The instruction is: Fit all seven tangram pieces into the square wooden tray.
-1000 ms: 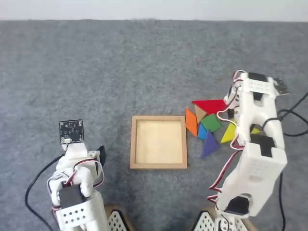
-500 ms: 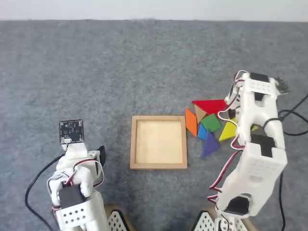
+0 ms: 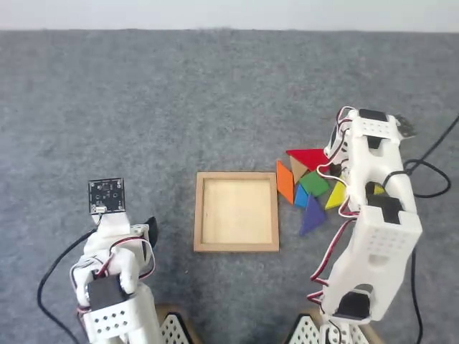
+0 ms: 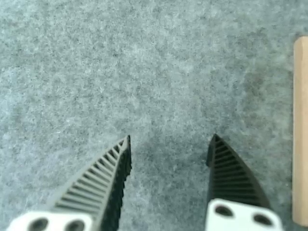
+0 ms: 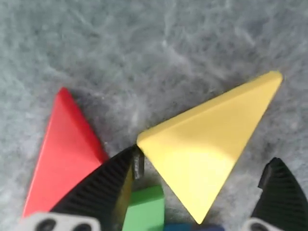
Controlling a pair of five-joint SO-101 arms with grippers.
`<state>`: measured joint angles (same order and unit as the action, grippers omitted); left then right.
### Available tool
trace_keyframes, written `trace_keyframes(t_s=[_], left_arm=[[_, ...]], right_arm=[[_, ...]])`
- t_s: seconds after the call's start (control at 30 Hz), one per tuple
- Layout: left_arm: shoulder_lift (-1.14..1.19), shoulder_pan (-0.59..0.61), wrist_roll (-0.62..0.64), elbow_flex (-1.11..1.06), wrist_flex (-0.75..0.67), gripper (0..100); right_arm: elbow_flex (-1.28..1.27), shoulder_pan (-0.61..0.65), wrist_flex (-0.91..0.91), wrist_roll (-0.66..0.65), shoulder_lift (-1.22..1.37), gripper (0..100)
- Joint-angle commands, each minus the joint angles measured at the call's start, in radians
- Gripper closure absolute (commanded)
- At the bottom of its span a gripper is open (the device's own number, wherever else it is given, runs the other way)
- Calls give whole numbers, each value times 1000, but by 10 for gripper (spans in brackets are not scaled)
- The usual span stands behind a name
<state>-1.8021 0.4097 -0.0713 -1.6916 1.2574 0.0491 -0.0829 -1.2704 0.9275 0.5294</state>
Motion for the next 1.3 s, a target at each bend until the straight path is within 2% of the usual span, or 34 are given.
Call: trace_keyframes(t_s=[0.0, 0.13, 0.27, 1.27], left_arm=[[-15, 5, 9, 8, 5, 755], [-15, 5, 9, 8, 5, 755], [-15, 5, 9, 8, 5, 755], [-15, 5, 9, 8, 5, 755]], right_arm=[[38, -33, 8, -6, -13, 619], [48, -33, 31, -3, -45, 619], [49, -38, 56, 61, -51, 619], [124, -96, 70, 98, -53, 619]])
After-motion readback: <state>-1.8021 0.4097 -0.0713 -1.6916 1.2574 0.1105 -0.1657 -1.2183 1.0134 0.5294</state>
